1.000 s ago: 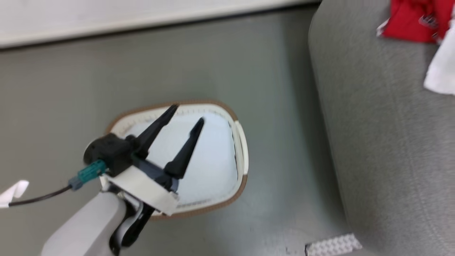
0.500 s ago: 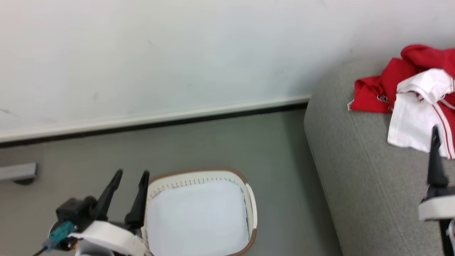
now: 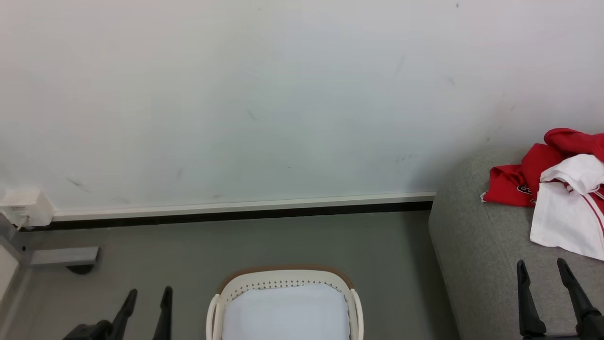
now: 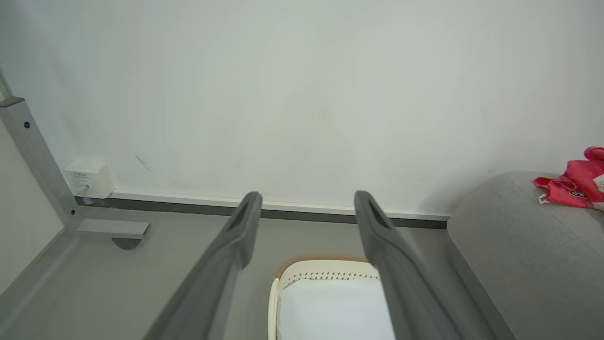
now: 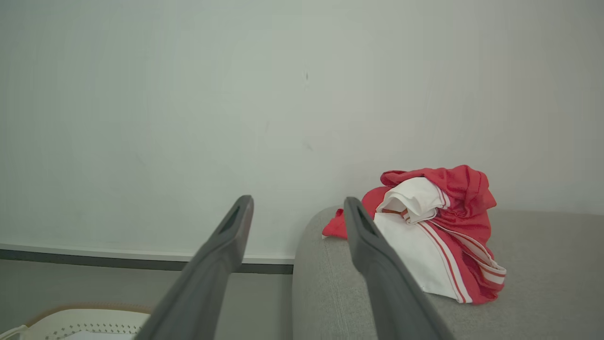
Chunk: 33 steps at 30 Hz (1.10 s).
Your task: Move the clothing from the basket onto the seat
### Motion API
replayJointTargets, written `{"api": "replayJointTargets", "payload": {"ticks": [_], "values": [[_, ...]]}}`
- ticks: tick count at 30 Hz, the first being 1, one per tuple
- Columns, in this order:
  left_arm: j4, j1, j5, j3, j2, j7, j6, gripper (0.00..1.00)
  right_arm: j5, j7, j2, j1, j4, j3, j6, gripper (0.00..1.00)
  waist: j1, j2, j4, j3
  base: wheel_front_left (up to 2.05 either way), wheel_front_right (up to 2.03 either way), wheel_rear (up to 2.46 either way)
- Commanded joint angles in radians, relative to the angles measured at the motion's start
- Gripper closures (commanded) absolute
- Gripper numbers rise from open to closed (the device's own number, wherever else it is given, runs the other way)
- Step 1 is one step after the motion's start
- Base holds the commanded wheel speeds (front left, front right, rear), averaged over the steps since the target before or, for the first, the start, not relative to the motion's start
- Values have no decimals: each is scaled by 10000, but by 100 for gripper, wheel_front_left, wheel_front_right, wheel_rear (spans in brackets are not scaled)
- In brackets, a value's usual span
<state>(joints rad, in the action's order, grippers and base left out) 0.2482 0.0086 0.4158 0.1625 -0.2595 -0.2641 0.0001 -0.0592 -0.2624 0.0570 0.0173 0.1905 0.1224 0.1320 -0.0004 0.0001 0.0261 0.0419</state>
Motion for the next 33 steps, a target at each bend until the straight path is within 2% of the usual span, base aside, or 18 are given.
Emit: {"api": "replayJointTargets", "payload": {"ticks": [1,14,29,30,33], "values": [[67,165,-198,-194,82,-3,-104,0,-72,-35,-24,-221,45,-13,-26,0,4,-1,-116,92,0,0,0],[390,404,-1111,-1165,856,-3,-790,0,-839,-35,-58,-698,1077,-765,-26,0,4,-1,-372,249,0,0,0],[552,374,-1684,-1725,1337,-4,-1166,0,-881,-36,-60,-589,1286,-829,-26,0,4,-1,-570,292,0,0,0],[566,331,-1583,-1677,1338,3,-1149,100,-894,3,-73,-609,1308,-829,0,100,4,-1,-573,291,0,0,0],[840,435,-1559,-1612,1451,24,-1151,100,-920,54,-132,-659,1565,-826,0,100,4,-1,-575,291,0,0,0]]}}
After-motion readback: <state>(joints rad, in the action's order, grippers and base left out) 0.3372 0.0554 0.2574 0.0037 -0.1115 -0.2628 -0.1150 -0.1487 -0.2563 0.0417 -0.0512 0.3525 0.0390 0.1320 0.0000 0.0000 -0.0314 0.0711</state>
